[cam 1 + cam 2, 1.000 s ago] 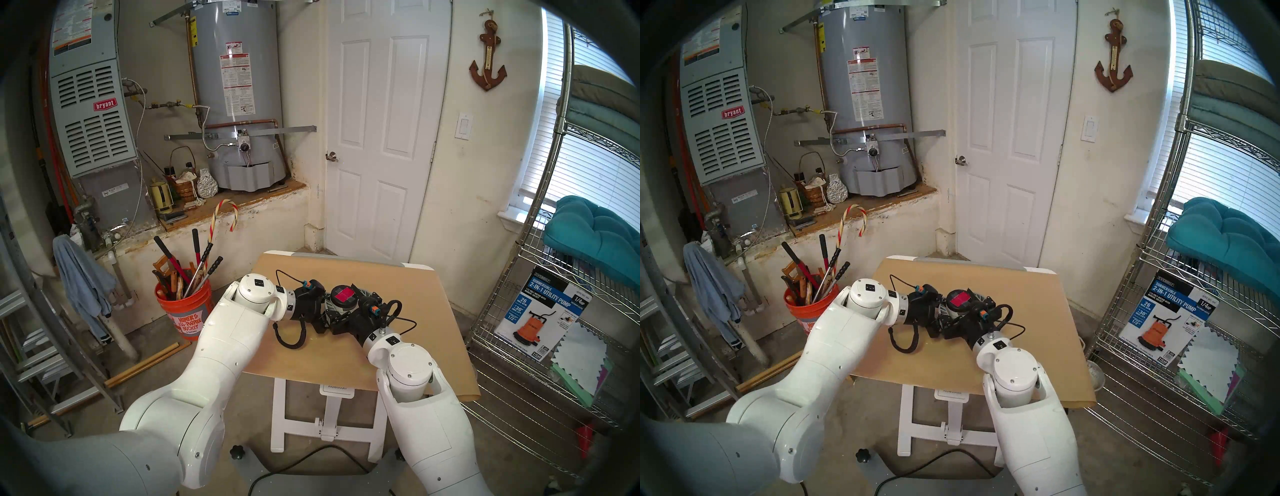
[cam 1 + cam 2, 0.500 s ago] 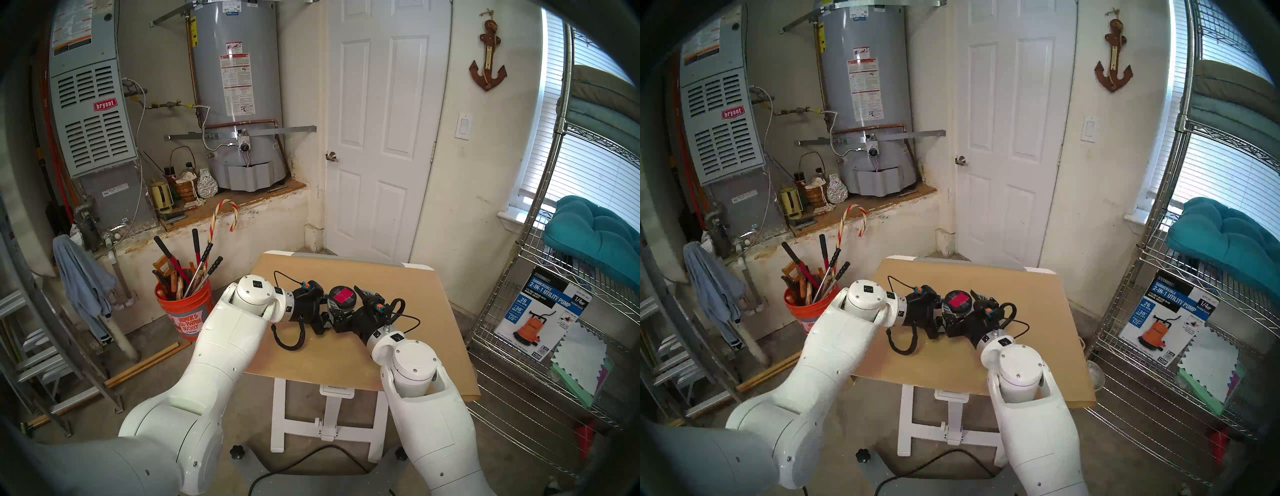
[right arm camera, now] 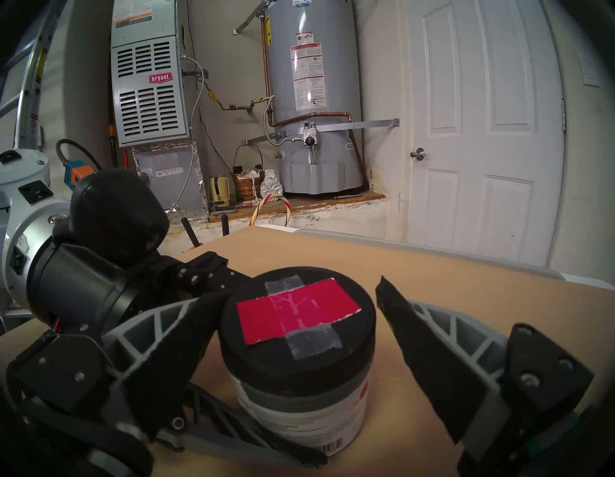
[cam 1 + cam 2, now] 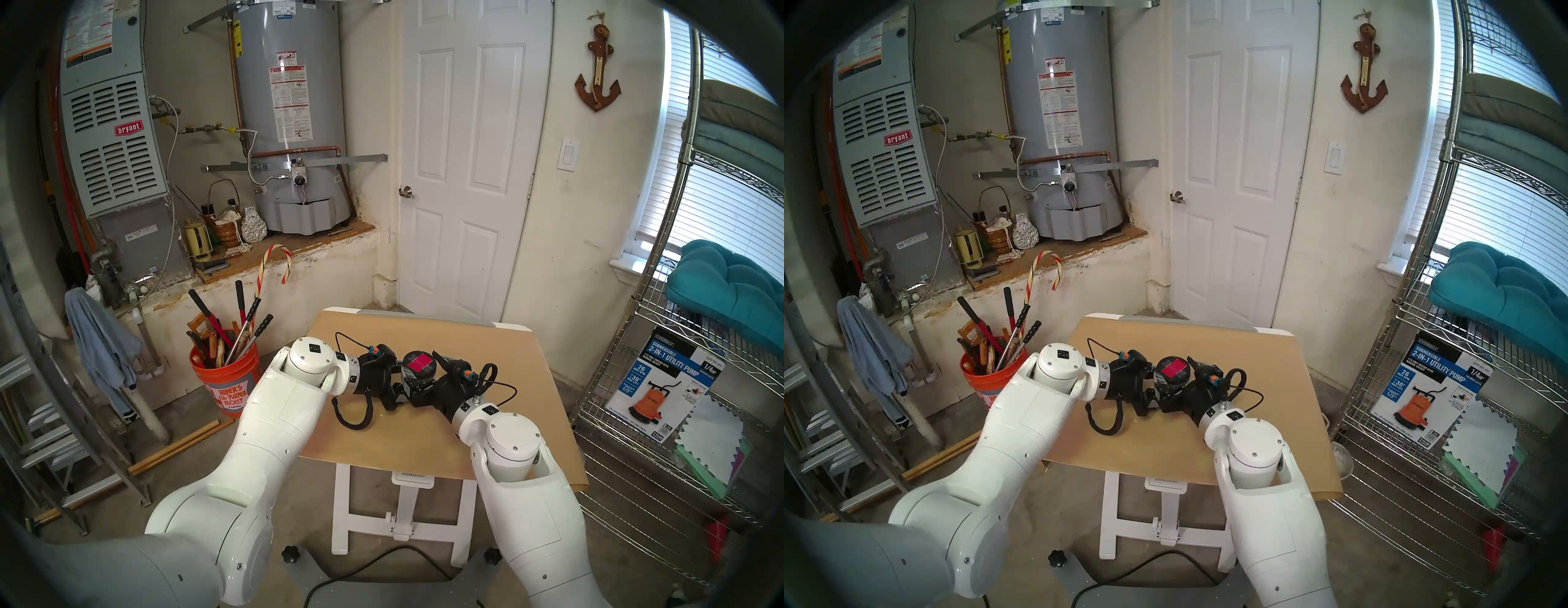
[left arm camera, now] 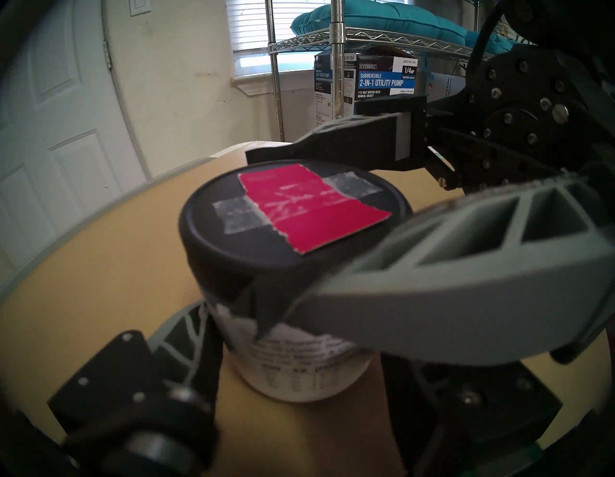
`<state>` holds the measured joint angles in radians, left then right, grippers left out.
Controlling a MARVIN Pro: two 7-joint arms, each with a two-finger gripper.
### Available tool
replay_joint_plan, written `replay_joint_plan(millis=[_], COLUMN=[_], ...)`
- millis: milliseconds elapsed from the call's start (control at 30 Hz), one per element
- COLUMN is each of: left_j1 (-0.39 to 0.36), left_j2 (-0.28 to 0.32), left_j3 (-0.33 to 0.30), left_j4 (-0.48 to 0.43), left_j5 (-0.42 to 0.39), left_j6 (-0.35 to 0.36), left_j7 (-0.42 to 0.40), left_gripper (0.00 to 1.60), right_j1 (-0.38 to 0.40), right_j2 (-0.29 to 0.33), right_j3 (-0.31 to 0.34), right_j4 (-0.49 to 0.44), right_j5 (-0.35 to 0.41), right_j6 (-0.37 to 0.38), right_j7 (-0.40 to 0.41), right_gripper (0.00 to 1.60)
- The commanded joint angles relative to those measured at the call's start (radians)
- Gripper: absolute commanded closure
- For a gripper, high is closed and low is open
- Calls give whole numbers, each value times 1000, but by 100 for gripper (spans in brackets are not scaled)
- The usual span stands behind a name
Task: Open paint jar
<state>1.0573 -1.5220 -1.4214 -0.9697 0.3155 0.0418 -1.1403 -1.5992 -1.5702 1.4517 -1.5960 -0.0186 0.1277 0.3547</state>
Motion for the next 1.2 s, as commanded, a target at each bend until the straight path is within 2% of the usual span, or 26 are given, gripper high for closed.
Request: replay_joint_plan(millis=[0, 67, 100, 167, 233, 400, 500, 567, 633, 700, 733, 800, 833, 900, 933, 1167], left_j1=[-3, -4, -5, -7, -9, -19, -24, -30, -40, -49, -49, -57, -62, -69, -72, -90], left_j2=[7, 7, 8, 8, 10, 16, 23, 28, 32, 37, 37, 42, 43, 46, 46, 47], left_j3=[-3, -4, -4, -4, -4, -3, -1, -1, -4, -3, -3, -4, -6, -6, -6, -5], left_j4=[1, 2, 2, 4, 7, 16, 20, 27, 39, 48, 48, 55, 61, 70, 75, 112], left_j5=[0, 0, 0, 1, 2, 0, 3, 3, -2, -5, -5, -4, -7, -4, -5, -7], left_j6=[1, 1, 1, 2, 1, 1, 1, -3, -9, -17, -17, -22, -23, -26, -28, -46], left_j7=[-4, -5, -6, -9, -12, -29, -42, -51, -64, -81, -81, -93, -97, -100, -102, -113], left_gripper=[160, 160, 160, 160, 160, 160, 160, 160, 160, 160, 160, 160, 160, 160, 160, 160], right_j1=[28, 32, 35, 41, 45, 63, 76, 85, 94, 110, 110, 135, 145, 165, 173, 240], right_j2=[7, 14, 17, 25, 28, 50, 68, 80, 82, 92, 92, 111, 116, 130, 130, 167], right_j3=[-8, -10, -10, -11, -10, -10, -13, -16, -11, -7, -7, -8, -8, -8, -6, -15], right_j4=[-16, -13, -9, -5, -1, 11, 21, 30, 41, 56, 56, 79, 87, 106, 115, 190], right_j5=[-8, -12, -13, -16, -16, -11, -11, -16, 0, 15, 15, 18, 16, 25, 29, 47], right_j6=[3, 2, -4, -7, -9, -8, -13, -19, -16, -18, -18, -28, -28, -34, -35, -75], right_j7=[11, 17, 22, 31, 37, 82, 112, 132, 154, 186, 186, 219, 227, 263, 270, 383], right_gripper=[8, 67, 82, 101, 110, 124, 122, 131, 131, 141, 141, 141, 148, 148, 154, 160])
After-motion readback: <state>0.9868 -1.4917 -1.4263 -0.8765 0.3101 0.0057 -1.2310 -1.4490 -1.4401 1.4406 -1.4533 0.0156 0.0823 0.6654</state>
